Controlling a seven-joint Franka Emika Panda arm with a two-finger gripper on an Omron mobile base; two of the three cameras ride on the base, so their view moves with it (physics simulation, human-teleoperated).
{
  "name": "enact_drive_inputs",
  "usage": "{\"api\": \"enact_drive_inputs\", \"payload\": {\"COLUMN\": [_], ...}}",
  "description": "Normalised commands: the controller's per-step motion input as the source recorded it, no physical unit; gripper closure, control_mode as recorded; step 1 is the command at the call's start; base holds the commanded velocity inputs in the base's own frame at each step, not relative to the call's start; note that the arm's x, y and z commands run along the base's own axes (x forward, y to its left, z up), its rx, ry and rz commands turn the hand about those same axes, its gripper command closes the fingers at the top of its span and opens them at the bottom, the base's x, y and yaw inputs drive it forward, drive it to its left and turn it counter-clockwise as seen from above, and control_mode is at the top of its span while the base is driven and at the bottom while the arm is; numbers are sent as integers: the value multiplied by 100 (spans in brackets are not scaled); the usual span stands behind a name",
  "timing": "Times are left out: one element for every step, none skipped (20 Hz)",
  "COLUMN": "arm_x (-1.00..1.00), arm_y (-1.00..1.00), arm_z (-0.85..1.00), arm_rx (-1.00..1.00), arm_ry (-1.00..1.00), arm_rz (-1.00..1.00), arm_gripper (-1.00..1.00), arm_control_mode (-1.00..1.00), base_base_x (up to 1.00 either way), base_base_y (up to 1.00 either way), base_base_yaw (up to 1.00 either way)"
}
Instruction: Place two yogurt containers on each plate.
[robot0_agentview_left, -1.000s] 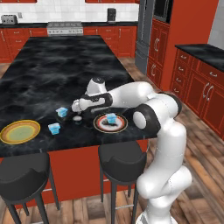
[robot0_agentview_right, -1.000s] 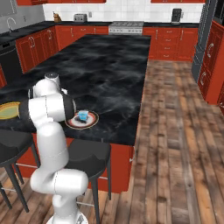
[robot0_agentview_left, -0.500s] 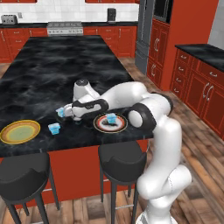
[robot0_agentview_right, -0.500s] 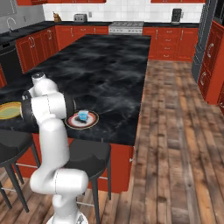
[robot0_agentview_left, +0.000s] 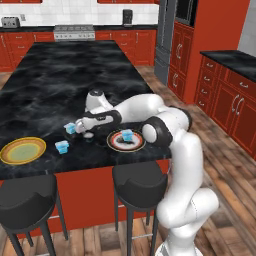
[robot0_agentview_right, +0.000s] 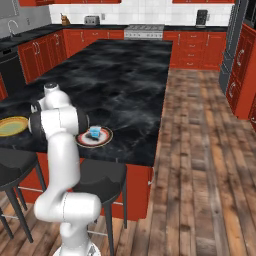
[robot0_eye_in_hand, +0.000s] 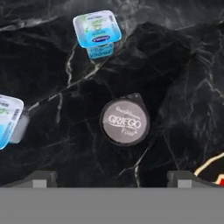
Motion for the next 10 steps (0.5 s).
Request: {"api": "enact_drive_inputs", "payload": {"arm_x": [20, 23, 24, 25, 24, 22, 28, 29, 28, 23], "arm_y": [0, 0, 0, 4, 15, 0, 5, 3, 19, 36], "arm_z": [-24, -27, -31, -31, -31, -25, -29, -26, -24, -16], "arm_rx": [0, 0, 0, 0, 0, 0, 0, 0, 0, 0], "arm_ry": [9, 8, 8, 7, 7, 4, 6, 5, 10, 9], "arm_rz": [0, 0, 0, 0, 0, 0, 0, 0, 0, 0], "arm_gripper": [-100, -100, -100, -100, -100, -100, -100, -100, -100, -100], "arm_control_mode": [-100, -100, -100, -100, -100, -100, -100, -100, -100, -100], "base_base_x": [0, 0, 0, 0, 0, 0, 0, 0, 0, 0], "base_base_y": [0, 0, 0, 0, 0, 0, 0, 0, 0, 0], "base_base_yaw": [0, 0, 0, 0, 0, 0, 0, 0, 0, 0]}}
